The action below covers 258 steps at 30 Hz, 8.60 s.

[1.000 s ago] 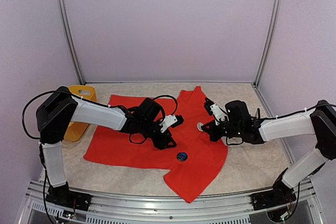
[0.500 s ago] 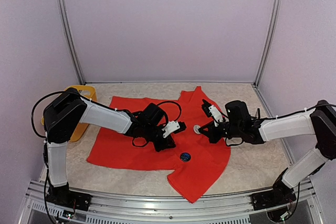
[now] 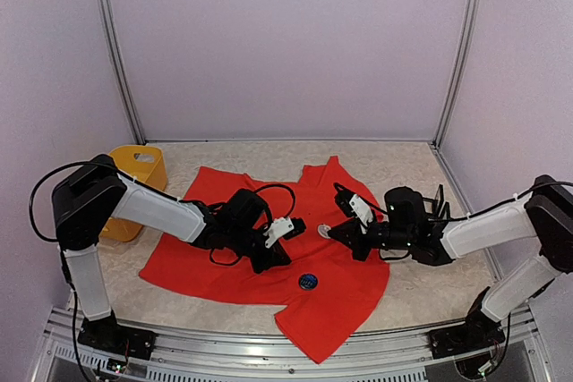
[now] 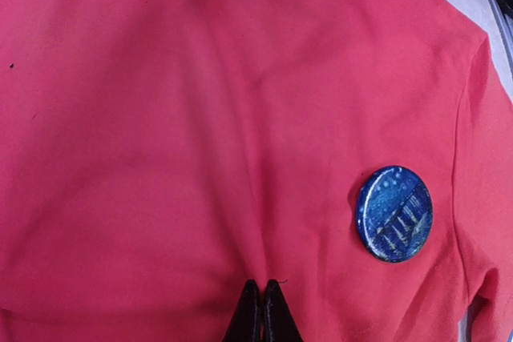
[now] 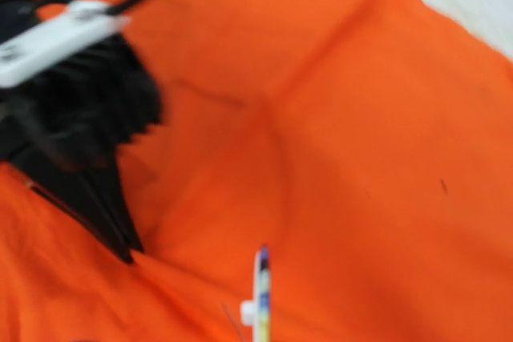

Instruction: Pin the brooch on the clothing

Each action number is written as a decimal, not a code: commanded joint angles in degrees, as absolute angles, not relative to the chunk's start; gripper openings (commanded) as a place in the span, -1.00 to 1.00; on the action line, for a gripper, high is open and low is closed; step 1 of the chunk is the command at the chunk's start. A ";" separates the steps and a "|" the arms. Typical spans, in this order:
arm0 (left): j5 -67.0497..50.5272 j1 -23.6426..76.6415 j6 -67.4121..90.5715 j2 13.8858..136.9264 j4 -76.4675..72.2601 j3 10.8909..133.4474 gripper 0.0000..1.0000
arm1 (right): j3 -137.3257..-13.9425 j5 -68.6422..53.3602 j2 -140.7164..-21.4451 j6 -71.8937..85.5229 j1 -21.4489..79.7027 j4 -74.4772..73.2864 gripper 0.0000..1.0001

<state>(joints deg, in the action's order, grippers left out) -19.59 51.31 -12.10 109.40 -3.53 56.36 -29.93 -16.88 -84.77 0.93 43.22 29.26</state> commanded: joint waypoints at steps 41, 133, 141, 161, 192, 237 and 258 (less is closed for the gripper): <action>-24.05 54.08 -45.46 108.60 9.41 64.28 -0.36 | -17.41 -11.88 -96.77 -5.32 47.06 65.40 -1.00; -26.34 54.49 -23.53 110.56 -5.85 59.88 -0.44 | -15.07 -16.58 -107.23 -20.63 49.12 80.10 -1.00; -27.13 54.48 -24.52 111.49 -3.67 60.49 -1.00 | -16.50 -14.82 -109.05 -22.84 50.66 78.58 -1.00; -31.39 54.38 -19.65 107.74 -9.38 58.18 -1.00 | -15.75 -16.14 -107.39 -26.67 53.77 76.63 -1.00; -33.98 52.63 -21.32 102.64 -9.86 55.30 -0.26 | -14.72 -21.99 -108.37 -16.76 52.56 84.77 -1.00; -32.73 54.41 -18.27 106.14 -12.66 54.41 -1.00 | -16.95 -28.44 -110.03 -12.76 50.32 84.31 -1.00; -35.21 54.49 -18.25 105.64 -12.22 54.40 -1.00 | -20.68 -23.63 -115.47 -6.20 50.78 86.84 -0.42</action>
